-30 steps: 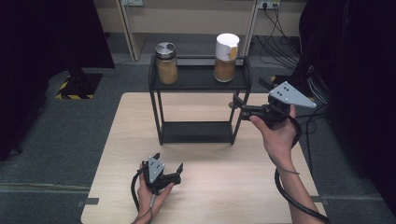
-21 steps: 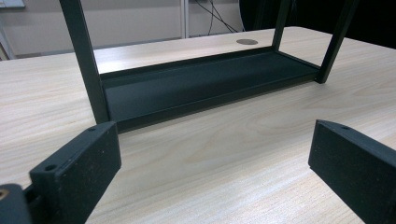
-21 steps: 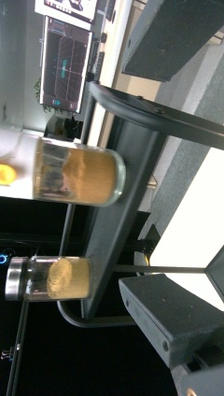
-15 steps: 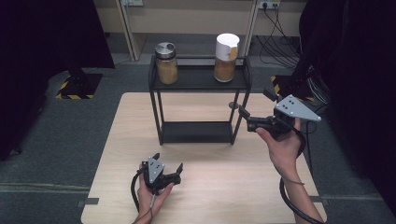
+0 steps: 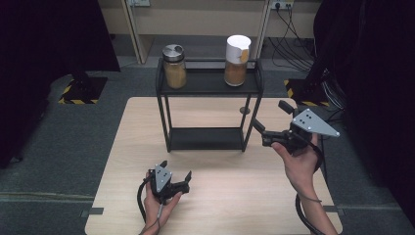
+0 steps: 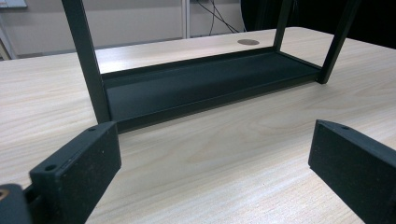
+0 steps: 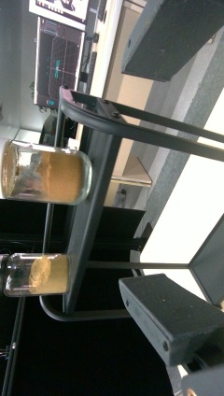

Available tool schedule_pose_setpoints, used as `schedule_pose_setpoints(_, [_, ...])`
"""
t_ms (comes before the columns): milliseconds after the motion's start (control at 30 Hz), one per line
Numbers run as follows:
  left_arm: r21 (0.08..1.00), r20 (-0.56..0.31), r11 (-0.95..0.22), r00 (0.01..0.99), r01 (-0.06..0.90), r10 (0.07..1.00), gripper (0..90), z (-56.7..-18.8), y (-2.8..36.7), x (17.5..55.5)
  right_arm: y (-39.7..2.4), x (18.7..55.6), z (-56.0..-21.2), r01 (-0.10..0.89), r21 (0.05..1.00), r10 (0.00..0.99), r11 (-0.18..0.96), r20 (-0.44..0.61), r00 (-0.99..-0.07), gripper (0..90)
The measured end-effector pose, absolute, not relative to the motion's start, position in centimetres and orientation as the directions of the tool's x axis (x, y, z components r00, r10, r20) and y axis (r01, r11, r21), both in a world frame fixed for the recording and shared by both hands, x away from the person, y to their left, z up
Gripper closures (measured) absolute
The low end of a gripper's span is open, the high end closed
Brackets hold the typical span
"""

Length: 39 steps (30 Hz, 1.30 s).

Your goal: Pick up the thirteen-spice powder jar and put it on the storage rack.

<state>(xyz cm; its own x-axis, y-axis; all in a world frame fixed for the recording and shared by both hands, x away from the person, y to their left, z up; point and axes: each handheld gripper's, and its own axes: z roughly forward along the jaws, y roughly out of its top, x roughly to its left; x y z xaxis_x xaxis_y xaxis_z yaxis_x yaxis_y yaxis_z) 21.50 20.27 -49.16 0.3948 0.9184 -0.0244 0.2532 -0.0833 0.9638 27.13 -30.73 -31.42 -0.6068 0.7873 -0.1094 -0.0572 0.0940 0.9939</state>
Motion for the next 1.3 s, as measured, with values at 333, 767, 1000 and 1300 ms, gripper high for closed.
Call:
schedule_pose_setpoints(333, [0.966, -0.027, -0.078, 0.391, 0.248, 0.920, 1.8, -49.3, 20.2, 21.4, -31.3, 26.0, -33.2, -0.040, 0.995, 0.780, 0.089, -0.095, -0.618, 1.2])
schedule_pose_setpoints(767, [0.965, -0.029, -0.077, 0.394, 0.250, 0.919, 1.9, -49.3, 20.3, 21.4, -31.5, 25.3, -34.7, -0.027, 0.996, 0.779, 0.087, -0.085, -0.621, 1.1])
schedule_pose_setpoints(1000, [0.965, -0.025, -0.080, 0.394, 0.249, 0.919, 2.3, -49.2, 20.2, 21.4, -31.8, 24.8, -35.7, -0.007, 0.996, 0.781, 0.093, -0.077, -0.620, 1.2])
schedule_pose_setpoints(1300, [0.966, -0.026, -0.078, 0.391, 0.248, 0.920, 2.3, -49.3, 20.2, 21.4, -32.1, 24.3, -36.6, 0.007, 0.995, 0.782, 0.099, -0.073, -0.618, 1.2])
